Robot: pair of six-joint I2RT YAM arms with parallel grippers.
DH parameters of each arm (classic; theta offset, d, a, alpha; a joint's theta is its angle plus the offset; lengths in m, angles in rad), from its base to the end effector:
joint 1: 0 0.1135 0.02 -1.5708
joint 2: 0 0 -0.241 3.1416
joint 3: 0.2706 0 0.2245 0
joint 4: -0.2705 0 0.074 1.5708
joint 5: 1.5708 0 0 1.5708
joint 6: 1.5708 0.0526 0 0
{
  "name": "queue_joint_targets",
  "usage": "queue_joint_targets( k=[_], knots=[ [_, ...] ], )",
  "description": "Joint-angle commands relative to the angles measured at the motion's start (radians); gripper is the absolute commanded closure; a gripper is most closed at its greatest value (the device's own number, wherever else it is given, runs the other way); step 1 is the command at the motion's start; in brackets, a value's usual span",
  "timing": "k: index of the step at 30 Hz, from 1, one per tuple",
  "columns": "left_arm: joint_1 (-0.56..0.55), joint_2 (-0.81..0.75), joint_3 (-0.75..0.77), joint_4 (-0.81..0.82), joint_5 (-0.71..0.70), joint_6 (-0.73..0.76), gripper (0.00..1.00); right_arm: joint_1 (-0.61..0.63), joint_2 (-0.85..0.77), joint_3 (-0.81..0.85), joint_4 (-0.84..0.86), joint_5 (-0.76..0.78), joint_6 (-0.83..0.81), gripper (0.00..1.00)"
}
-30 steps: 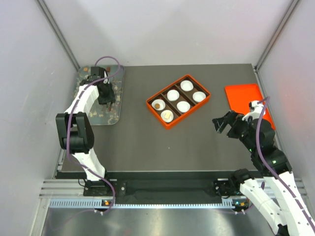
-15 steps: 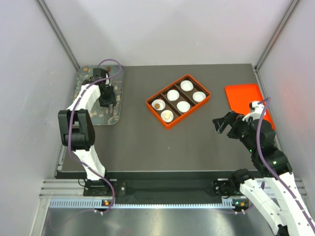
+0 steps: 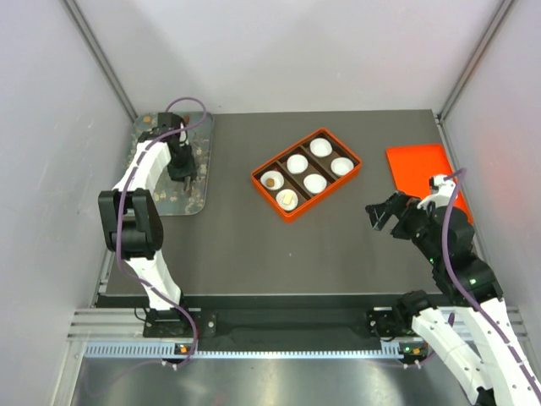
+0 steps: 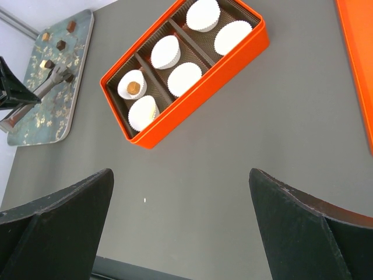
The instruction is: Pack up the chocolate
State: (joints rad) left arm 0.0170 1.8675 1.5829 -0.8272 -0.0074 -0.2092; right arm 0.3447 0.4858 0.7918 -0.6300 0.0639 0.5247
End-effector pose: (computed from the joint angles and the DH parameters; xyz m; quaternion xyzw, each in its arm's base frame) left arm 0.3710 0.0067 0.2273 -0.1107 0.9674 -0.0183 0.2268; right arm 0.1094 0.0357 0.3082 0.0915 0.8065 0.2222 0.5402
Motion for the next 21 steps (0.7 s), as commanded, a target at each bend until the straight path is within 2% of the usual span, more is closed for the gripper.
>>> queue_joint_targets(
  k=[1, 15, 16, 21],
  knots=[
    [-0.003, -0.06, 0.052, -0.033, -0.02, 0.002, 0.63, 0.008, -0.009, 0.014, 0.013, 0.005, 0.0, 0.0],
    [-0.014, -0.125, 0.112, -0.079, 0.003, 0.004, 0.65, 0.01, -0.023, 0.024, 0.004, -0.001, 0.008, 0.01],
    [-0.014, -0.128, 0.117, -0.082, 0.036, 0.002, 0.65, 0.01, -0.02, 0.023, 0.003, -0.001, 0.009, 0.0],
    [-0.124, -0.156, 0.15, -0.084, 0.093, -0.005, 0.65, 0.01, -0.024, 0.026, -0.004, -0.001, 0.012, 0.0]
  ],
)
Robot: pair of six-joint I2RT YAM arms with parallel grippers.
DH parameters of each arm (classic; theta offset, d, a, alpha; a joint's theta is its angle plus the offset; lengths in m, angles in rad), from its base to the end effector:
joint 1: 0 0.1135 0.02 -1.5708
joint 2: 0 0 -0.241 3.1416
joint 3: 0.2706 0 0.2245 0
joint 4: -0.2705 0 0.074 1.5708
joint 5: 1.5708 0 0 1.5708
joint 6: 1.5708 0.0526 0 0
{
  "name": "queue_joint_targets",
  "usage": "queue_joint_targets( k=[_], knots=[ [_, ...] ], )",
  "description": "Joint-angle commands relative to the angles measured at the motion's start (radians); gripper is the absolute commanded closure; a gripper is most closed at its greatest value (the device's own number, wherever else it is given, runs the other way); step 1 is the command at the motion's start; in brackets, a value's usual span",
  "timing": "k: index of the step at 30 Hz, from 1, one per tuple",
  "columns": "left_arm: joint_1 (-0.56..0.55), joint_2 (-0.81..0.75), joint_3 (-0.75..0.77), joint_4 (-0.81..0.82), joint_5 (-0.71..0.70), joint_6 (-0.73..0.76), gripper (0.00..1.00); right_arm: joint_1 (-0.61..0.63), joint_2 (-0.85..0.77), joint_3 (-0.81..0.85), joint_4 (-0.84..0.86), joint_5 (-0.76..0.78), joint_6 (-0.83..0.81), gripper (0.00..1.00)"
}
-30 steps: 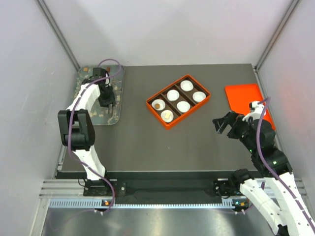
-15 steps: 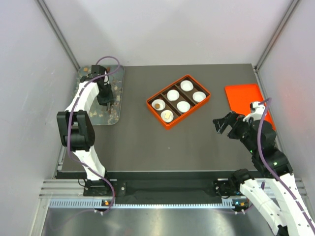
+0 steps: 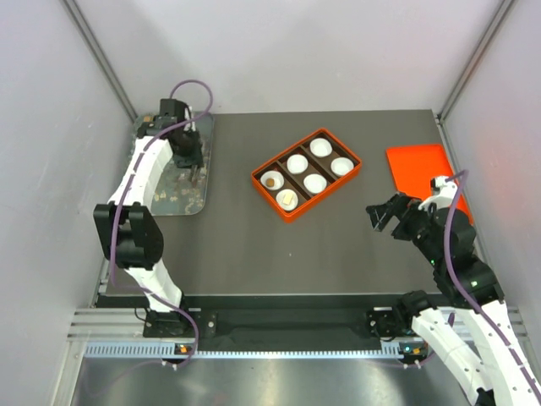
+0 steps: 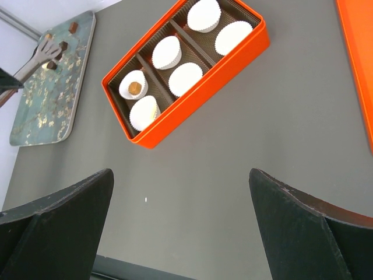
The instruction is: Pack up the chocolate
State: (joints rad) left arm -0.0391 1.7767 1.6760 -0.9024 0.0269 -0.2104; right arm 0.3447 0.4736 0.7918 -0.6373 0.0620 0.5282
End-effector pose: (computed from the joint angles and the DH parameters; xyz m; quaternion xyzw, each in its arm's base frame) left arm 0.3583 -0.0154 0.2806 -0.0784 0.9567 -0.0477 0.2763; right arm 0.1068 0.0349 0.3084 0.0923 0.8050 0.2248 0.5413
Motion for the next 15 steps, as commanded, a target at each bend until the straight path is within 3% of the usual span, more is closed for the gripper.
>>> queue_joint_targets(
  k=[1, 9, 15],
  knots=[
    [-0.123, -0.066, 0.077, -0.009, 0.059, -0.004, 0.65, 0.008, -0.016, 0.026, 0.001, 0.001, 0.01, 0.0],
    [-0.402, 0.003, 0.177, 0.042, 0.096, -0.05, 0.65, 0.01, -0.012, 0.032, -0.005, 0.002, 0.012, 0.0],
    [-0.49, 0.101, 0.24, 0.065, 0.103, -0.04, 0.66, 0.01, -0.007, 0.037, -0.01, 0.01, 0.009, 0.0]
  ],
)
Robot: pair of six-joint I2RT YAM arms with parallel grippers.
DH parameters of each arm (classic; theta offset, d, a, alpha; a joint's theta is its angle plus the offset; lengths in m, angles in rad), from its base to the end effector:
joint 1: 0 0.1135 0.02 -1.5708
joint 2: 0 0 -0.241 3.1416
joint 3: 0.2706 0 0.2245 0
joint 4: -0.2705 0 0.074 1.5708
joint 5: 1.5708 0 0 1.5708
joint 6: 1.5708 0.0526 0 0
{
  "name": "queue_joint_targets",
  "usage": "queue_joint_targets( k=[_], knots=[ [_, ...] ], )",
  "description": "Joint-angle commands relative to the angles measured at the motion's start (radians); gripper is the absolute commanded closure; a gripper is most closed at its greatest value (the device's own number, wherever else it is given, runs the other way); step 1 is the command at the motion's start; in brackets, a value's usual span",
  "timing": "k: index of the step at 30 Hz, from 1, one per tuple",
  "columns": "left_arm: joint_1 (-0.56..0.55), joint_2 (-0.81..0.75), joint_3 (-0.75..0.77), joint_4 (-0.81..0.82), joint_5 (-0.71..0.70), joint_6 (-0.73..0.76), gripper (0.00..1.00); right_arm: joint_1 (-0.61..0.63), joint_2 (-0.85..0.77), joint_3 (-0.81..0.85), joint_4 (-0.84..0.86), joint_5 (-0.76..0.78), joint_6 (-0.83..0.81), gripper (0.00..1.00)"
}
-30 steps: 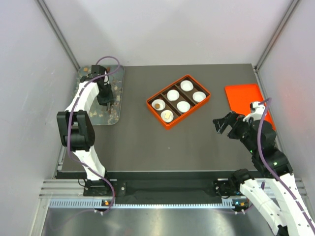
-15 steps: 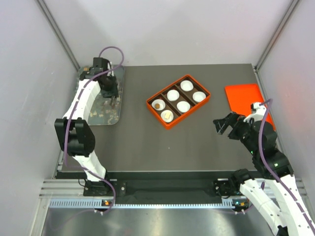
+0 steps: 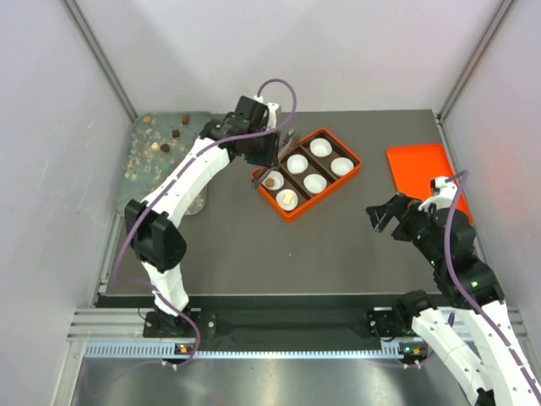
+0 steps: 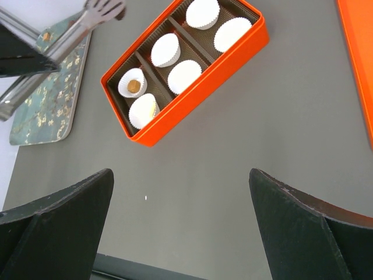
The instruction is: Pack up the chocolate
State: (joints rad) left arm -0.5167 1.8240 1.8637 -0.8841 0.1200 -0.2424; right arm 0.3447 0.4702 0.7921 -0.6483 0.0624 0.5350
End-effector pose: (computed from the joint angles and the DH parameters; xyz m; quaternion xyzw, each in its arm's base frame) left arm 0.3255 -0.1922 0.3210 0.1487 0.9214 -0.1835 0.3087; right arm 0.1058 0.0345 0.3075 0.0953 0.8068 0.2251 0.5379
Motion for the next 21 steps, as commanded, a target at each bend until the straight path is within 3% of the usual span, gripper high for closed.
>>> queue_joint_targets(
  k=[1, 21],
  knots=[
    [-0.017, 0.064, 0.055, 0.048, 0.009, -0.009, 0.66, 0.01, -0.004, 0.035, 0.002, 0.01, 0.002, 0.0],
    [-0.042, 0.198, 0.025, 0.105, -0.04, 0.009, 0.65, 0.01, 0.01, 0.022, 0.009, 0.025, -0.006, 0.0]
  ],
)
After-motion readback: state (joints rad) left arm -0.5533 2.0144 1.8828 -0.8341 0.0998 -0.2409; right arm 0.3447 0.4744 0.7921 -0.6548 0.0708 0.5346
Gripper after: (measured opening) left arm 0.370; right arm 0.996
